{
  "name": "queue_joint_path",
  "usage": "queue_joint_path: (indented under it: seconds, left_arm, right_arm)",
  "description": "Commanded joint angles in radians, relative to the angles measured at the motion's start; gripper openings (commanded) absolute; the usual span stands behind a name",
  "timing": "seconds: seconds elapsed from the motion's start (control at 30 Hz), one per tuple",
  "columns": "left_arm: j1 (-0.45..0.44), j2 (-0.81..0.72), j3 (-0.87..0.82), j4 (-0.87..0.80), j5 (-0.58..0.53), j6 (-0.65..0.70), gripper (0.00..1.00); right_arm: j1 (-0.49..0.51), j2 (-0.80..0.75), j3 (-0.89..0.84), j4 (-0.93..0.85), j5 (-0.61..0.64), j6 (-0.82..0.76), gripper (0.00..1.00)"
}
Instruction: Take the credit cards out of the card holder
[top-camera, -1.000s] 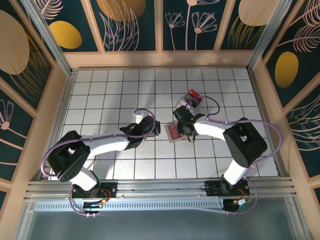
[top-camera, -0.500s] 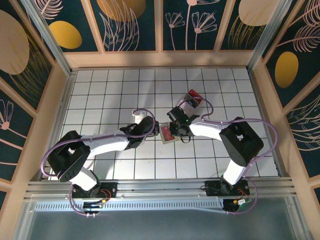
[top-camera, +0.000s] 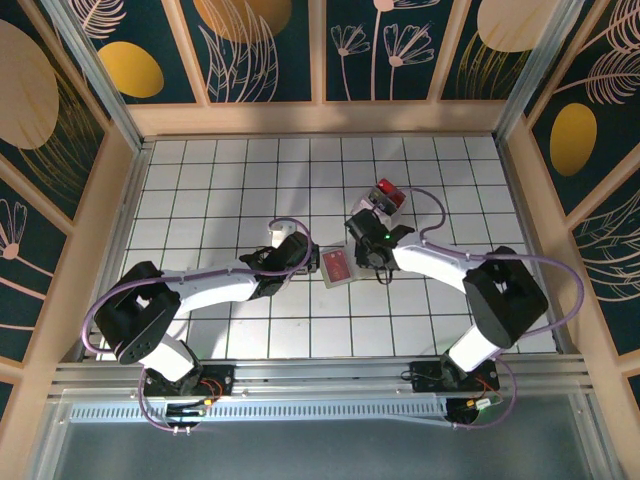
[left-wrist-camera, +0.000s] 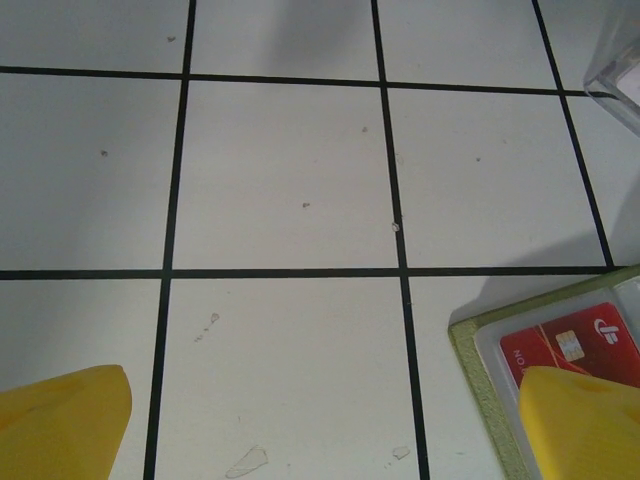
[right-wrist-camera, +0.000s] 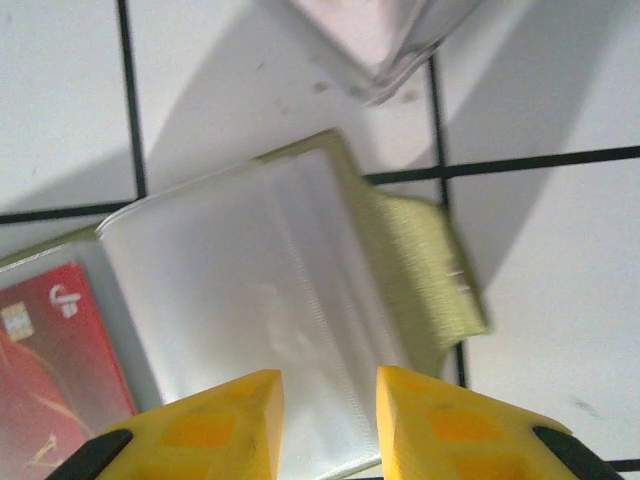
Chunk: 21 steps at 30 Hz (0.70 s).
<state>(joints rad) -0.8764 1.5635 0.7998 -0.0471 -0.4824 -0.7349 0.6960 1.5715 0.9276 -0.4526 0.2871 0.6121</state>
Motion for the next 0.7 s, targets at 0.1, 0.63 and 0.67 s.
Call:
queue_joint_path:
  seconds: [0.1,0.63,0.67]
  left_arm:
    - [-0.020,0.018,0.001,0.032,0.030,0.045,0.99]
    - [-0.042,0.142,0.013,0.041,0.046,0.020,0.99]
    - [-0.042,0.144,0.016,0.041,0.049,0.023,0.99]
  right_arm:
    - [-0.032,-0.085,0.012,-0.053,0.008,0.001,0.29]
    - [-0.033,0.054,0.011,0.177,-0.417,-0.030,0.21]
    - [-0.033,0.064,0.012,0.178,-0.417,-0.032,0.21]
